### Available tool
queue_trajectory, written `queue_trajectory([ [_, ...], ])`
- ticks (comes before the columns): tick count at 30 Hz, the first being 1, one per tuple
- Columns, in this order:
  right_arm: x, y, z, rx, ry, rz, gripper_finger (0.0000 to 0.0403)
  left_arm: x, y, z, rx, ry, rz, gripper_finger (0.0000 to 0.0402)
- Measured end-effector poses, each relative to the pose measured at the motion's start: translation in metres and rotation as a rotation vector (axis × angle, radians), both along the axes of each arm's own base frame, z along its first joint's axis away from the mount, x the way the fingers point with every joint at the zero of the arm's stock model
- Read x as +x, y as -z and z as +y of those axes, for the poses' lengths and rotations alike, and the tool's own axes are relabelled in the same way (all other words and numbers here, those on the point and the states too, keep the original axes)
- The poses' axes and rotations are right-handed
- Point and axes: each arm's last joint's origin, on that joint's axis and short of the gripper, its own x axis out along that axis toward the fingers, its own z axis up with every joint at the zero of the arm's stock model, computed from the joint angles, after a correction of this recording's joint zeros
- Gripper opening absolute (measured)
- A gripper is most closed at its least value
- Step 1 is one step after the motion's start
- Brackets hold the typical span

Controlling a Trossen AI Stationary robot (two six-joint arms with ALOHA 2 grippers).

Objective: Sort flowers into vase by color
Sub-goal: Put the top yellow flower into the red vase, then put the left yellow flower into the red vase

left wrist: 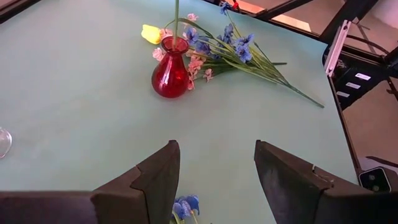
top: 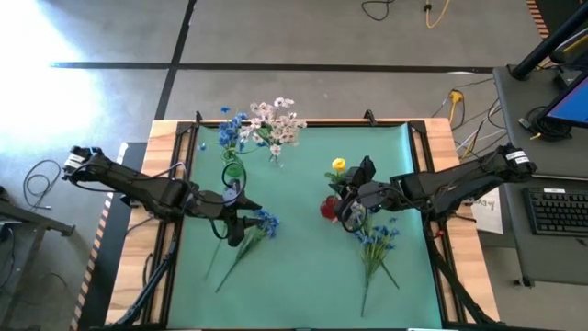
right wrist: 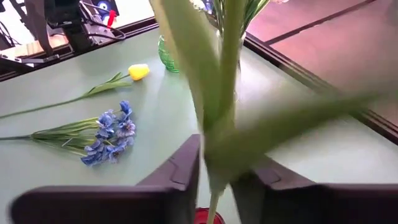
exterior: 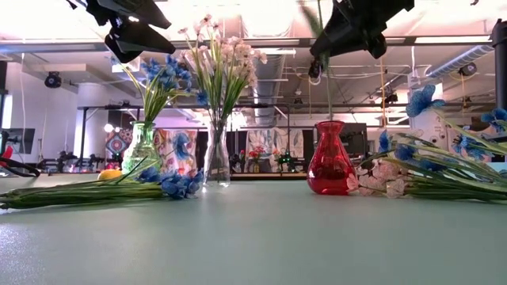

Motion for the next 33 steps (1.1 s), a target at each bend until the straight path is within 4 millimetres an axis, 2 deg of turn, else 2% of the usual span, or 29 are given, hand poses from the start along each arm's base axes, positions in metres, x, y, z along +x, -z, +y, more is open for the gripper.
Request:
queue_trajectory([
  [7,0.000,0.000,0.000,0.000,0.000,0.002,0.0172,-0.002,0.003,0.001,-0.021,-0.021,0.039,0.0196],
  [14,-0.006,-0.003,0.000,0.025,-0.015,0.010,0.0226,-0.009,0.013,0.003,-0.085,-0.095,0.157,0.0196],
  [22,-0.012,-0.006,-0.001,0.032,-0.013,0.011,0.0251,-0.026,0.026,-0.006,-0.236,-0.120,0.363,0.0196],
  [28,-0.013,-0.008,-0.001,0.032,-0.015,0.007,0.0247,-0.048,0.046,-0.009,-0.282,-0.359,0.636,0.0196],
  [33,-0.013,-0.008,-0.001,0.031,-0.016,0.008,0.0245,-0.044,0.062,-0.012,-0.246,-0.450,0.749,0.0196],
])
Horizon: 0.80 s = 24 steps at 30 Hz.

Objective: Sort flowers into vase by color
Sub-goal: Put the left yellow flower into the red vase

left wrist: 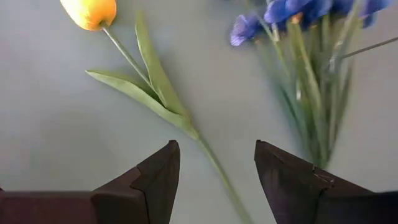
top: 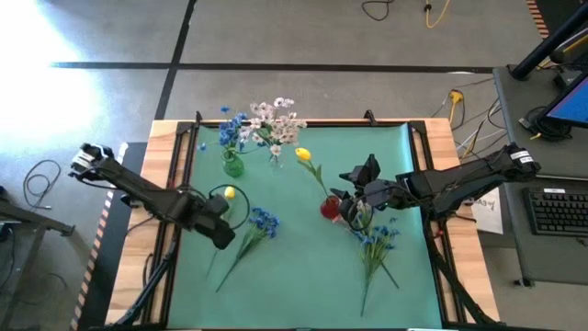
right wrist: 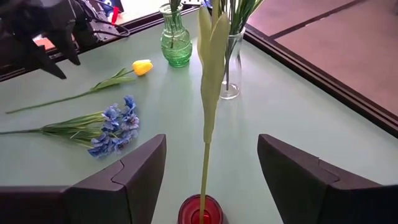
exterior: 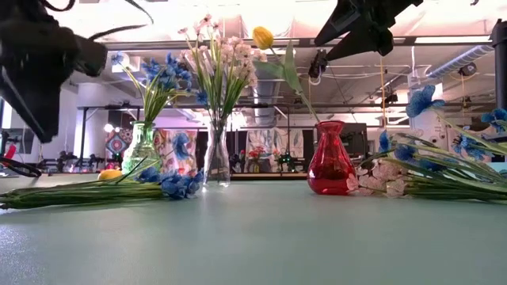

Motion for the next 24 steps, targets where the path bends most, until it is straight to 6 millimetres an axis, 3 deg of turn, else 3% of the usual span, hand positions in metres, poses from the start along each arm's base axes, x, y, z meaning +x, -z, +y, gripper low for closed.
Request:
queue_trajectory([
  [10,-0.001,0.000,0.000,0.014,-0.010,0.003,0.0245,0.014,0.030,-0.007,0.060,0.001,0.156,0.0196],
  [19,-0.005,0.004,0.007,0.286,-0.105,0.028,0.0244,0.020,0.043,-0.010,0.083,0.001,0.213,0.0196],
  [24,-0.008,0.006,0.015,0.330,-0.130,0.057,0.0244,0.022,0.048,-0.011,0.091,0.001,0.232,0.0195],
])
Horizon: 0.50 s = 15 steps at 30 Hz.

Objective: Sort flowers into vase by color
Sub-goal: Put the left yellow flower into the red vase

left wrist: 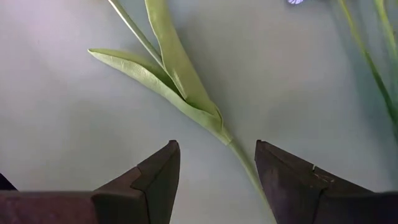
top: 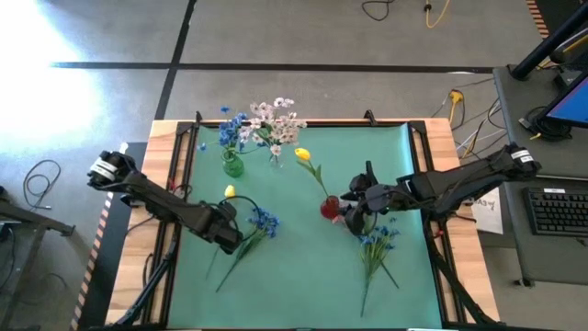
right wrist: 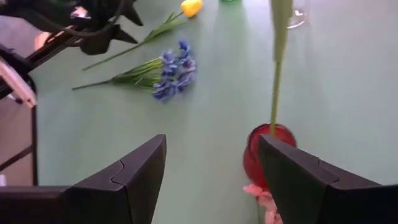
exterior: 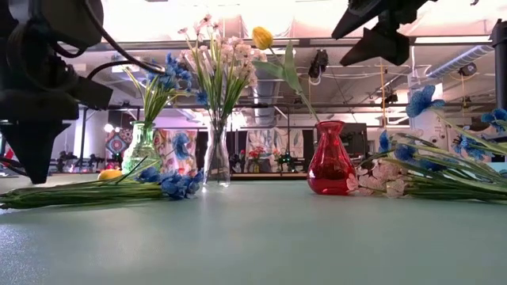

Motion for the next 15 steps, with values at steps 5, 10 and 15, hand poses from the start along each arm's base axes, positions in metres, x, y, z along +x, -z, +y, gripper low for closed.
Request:
queue_trajectory([
  [5,-0.001,0.000,0.007,0.003,-0.027,-0.004,0.0244,0.003,0.006,-0.002,0.003,0.000,0.007,0.0182],
  [10,-0.002,0.000,0.009,0.002,-0.032,-0.005,0.0244,0.009,0.010,-0.004,-0.013,0.000,-0.021,0.0153],
  [15,-0.002,0.000,0.009,0.002,-0.031,-0.006,0.0244,0.011,0.017,-0.005,-0.003,-0.004,0.000,0.0128],
])
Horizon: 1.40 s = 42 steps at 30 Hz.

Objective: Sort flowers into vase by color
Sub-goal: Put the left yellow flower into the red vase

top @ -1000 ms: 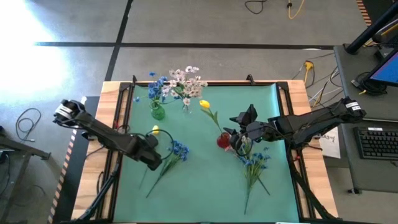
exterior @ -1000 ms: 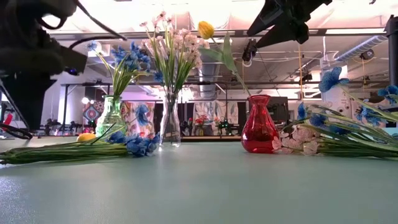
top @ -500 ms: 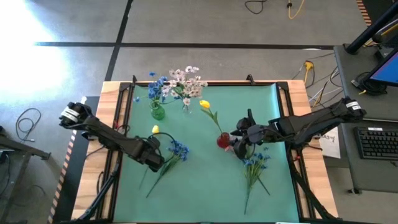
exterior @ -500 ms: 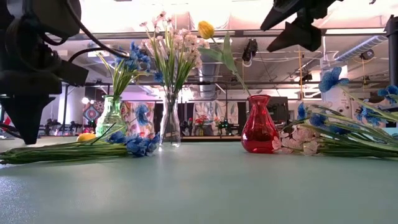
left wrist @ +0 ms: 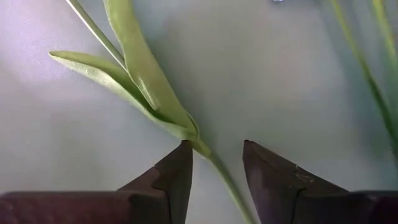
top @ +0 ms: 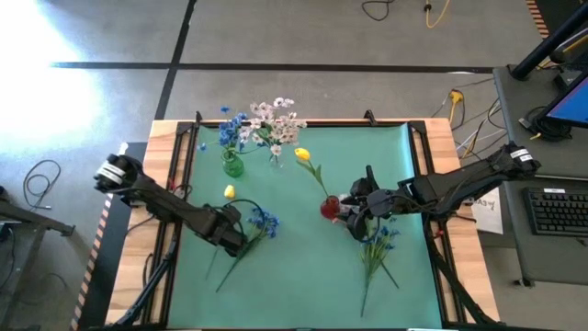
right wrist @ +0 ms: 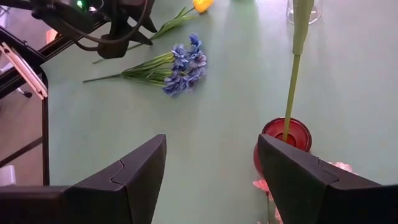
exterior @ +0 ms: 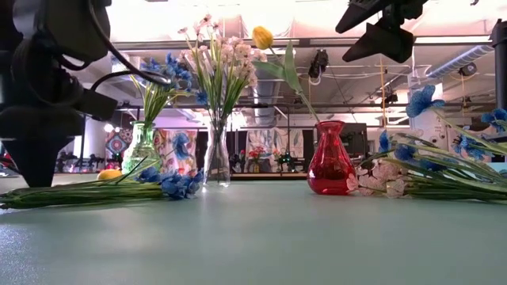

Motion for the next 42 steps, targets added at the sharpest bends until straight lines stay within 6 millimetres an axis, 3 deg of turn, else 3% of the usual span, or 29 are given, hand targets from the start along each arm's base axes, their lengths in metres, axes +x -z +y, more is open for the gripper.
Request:
queue_trajectory([
  [11,0.000,0.000,0.000,0.001,0.000,-0.006,0.0244,0.003,0.013,-0.001,0.033,0.003,0.060,0.0111],
  [20,0.000,0.000,0.002,-0.001,-0.009,-0.006,0.0244,0.001,0.012,0.000,0.038,0.004,0.057,0.0011],
  [26,-0.002,-0.001,0.009,0.000,-0.040,-0.006,0.0244,0.001,0.009,0.000,0.036,0.004,0.066,0.0005],
  [34,-0.006,-0.001,0.023,-0.011,-0.104,-0.006,0.0244,0.011,-0.014,-0.006,-0.008,0.059,0.018,0.0000],
  [42,-0.012,-0.001,0.036,-0.066,-0.131,-0.019,0.0244,0.016,-0.063,-0.019,0.007,0.172,-0.027,0.0000],
])
